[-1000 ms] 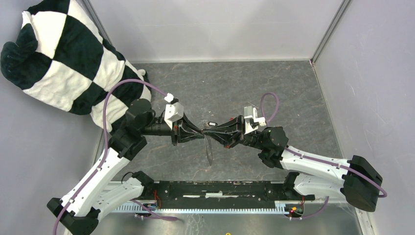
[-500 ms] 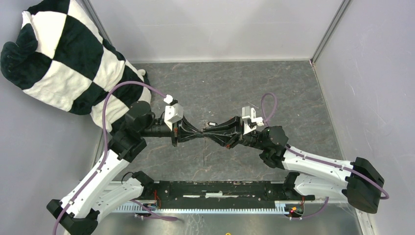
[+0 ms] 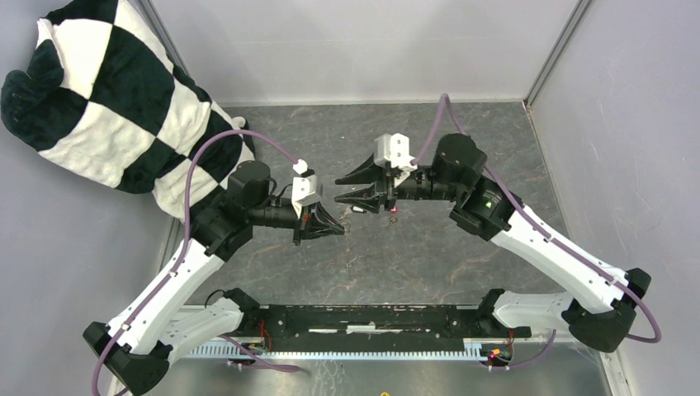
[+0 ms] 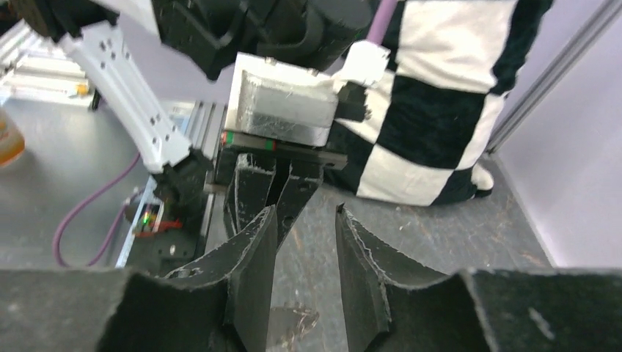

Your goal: Put the keys on the keyring

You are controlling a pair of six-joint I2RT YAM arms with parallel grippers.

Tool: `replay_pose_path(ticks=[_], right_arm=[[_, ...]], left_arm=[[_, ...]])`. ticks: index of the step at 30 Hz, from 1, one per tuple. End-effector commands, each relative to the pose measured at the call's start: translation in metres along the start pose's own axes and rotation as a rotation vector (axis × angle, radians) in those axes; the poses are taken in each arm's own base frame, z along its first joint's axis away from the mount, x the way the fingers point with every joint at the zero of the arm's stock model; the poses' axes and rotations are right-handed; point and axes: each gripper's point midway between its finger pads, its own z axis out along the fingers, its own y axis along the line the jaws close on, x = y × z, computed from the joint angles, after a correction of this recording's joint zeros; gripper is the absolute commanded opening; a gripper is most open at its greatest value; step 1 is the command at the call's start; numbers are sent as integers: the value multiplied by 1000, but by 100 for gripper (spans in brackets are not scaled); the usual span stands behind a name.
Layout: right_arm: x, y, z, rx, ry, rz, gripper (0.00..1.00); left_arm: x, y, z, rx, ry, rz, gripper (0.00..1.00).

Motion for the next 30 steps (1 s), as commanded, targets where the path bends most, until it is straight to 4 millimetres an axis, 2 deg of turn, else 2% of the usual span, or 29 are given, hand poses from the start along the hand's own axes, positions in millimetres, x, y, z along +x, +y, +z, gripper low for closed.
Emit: replay_pose_path(ticks=[1, 10, 26, 28, 30], right_arm=[[58, 22, -11, -147, 270, 42, 42], [69, 28, -10, -205, 308, 35, 35], [85, 42, -6, -270, 347, 101, 33], [85, 41, -5, -268, 348, 102, 31], [85, 40, -4, -261, 344, 102, 23]], left_arm=[[-13, -4, -5, 29, 6, 127, 2], [-9, -4, -5, 48, 32, 128, 2], [-8, -1, -3, 47, 45, 123, 2], [-8, -1, -3, 48, 44, 125, 2], [-9, -1, -3, 47, 43, 128, 2]])
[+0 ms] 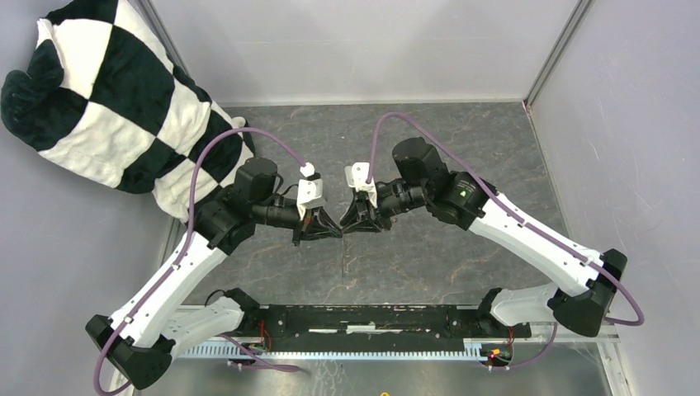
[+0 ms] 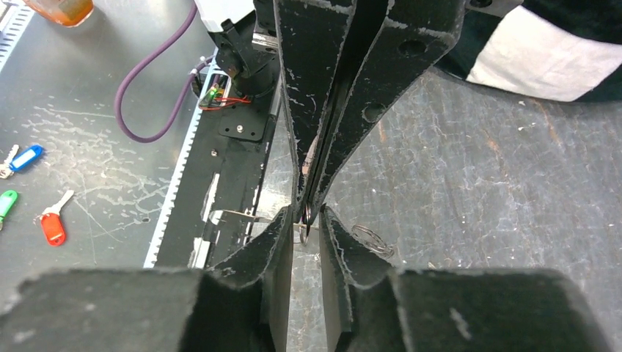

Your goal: Put the keys on the keyring

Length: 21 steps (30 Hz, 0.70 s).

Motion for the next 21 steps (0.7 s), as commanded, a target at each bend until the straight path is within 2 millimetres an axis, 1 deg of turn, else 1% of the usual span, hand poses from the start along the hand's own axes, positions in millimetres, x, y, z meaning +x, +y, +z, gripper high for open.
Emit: replay_pose_path(ticks=[1, 5, 6, 8, 11, 15, 17, 19, 21], right_arm=[[-20, -1, -1, 1, -42, -30, 19], [-18, -6, -1, 46, -60, -29, 1], [-18, -9, -2, 69, -71, -28, 1], [-20, -14, -5, 130, -113, -20, 1], [-29, -19, -15, 213, -206, -15, 1], [-38, -20, -28, 306, -324, -4, 1], [-39, -20, -33, 335, -367, -4, 1], [-39, -18, -34, 337, -408, 11, 1], [-39, -15, -33, 326, -440, 21, 1]], left_arm=[[-23, -2, -4, 12, -48, 101, 2], [-26, -2, -5, 10, -55, 105, 2], [-28, -2, -5, 6, -59, 99, 3], [-28, -1, -5, 0, -62, 87, 19], [-24, -2, -7, -18, -50, 83, 36], [-14, -1, -12, -74, -32, 51, 46], [-13, -2, -14, -96, -41, 13, 59], [-13, -6, -14, -93, -63, -16, 62], [-10, -8, -13, -92, -81, -44, 62]])
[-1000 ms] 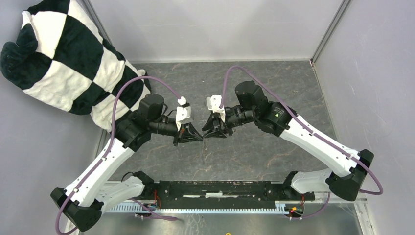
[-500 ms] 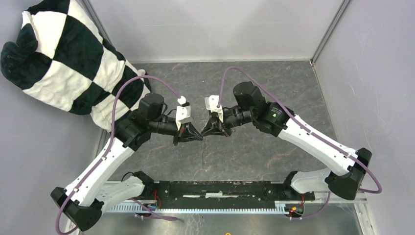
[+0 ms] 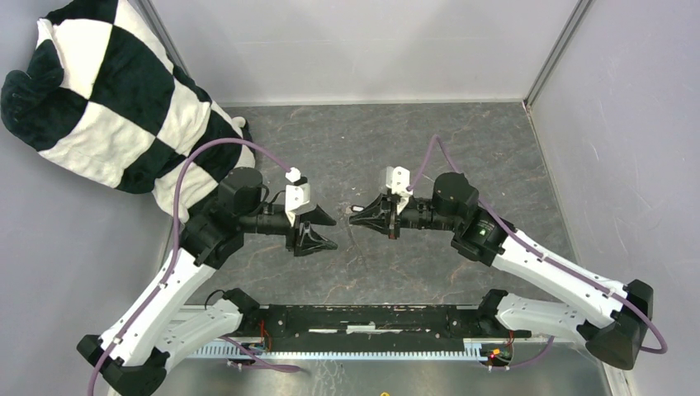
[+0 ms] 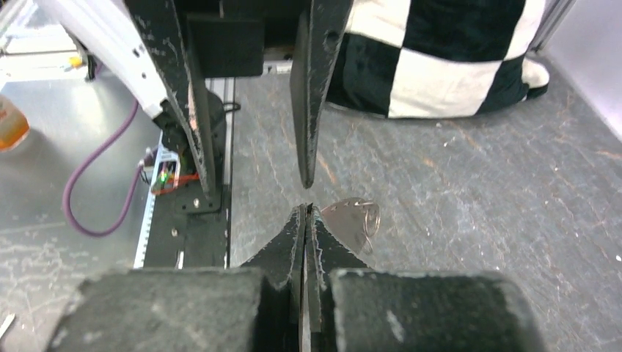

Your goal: Put the keys on the keyring

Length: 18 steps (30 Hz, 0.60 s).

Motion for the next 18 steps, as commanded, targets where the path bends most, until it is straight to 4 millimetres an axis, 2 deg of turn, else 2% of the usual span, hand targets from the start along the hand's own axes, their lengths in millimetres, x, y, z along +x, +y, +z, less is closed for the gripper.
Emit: replay_pose_path(ticks=[1, 6, 13, 18], right_arm=[[-47, -3, -3, 40, -223, -2, 1], [-52, 6, -8, 17, -345, 52, 1], [-53, 9, -17, 26, -450, 103, 1], [-51, 7, -20, 47, -486, 127, 1]], left_arm=[[1, -1, 2, -34, -47, -90, 62], [14, 8, 10, -59, -47, -157, 62], [-12, 11, 16, -27, -157, -95, 63], [-13, 4, 19, 31, -166, -131, 62]])
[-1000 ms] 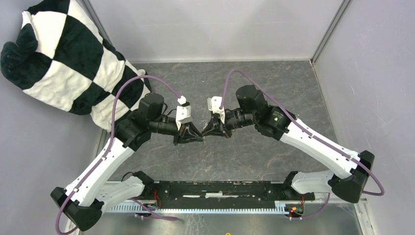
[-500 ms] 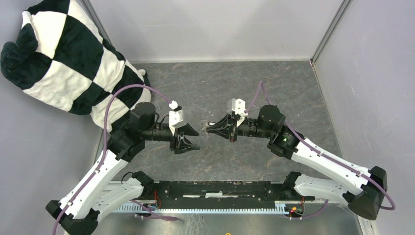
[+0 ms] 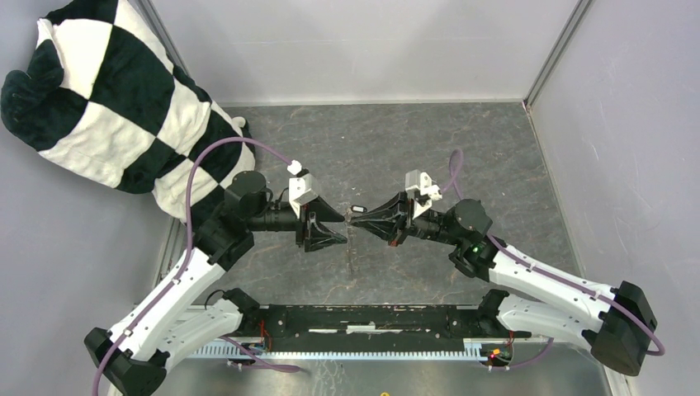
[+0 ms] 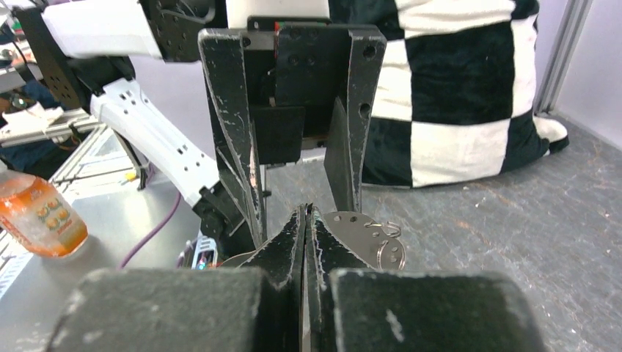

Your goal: Put the keys on the keyring

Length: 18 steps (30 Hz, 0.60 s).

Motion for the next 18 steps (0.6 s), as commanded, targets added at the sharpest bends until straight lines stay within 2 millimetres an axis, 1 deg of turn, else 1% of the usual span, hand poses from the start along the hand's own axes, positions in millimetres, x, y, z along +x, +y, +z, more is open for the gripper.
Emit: replay_pose_path(ticks=[1, 4, 8, 14, 18], right_arm=[[-40, 7, -2, -4, -170, -22, 1], [-37, 9, -3, -21, -186, -1, 1], [-38, 13, -4, -41, -221, 25, 1], [-38, 20, -9, -73, -275, 62, 1], [-41, 24, -11, -90, -310, 74, 1]], left_arm=[[-15, -11, 4, 71, -56, -9, 62], [-12, -13, 3, 83, -56, -4, 61], [-13, -15, 5, 108, -68, 4, 61], [-22, -15, 8, 123, -104, 6, 60], [-32, -16, 11, 140, -141, -15, 60]])
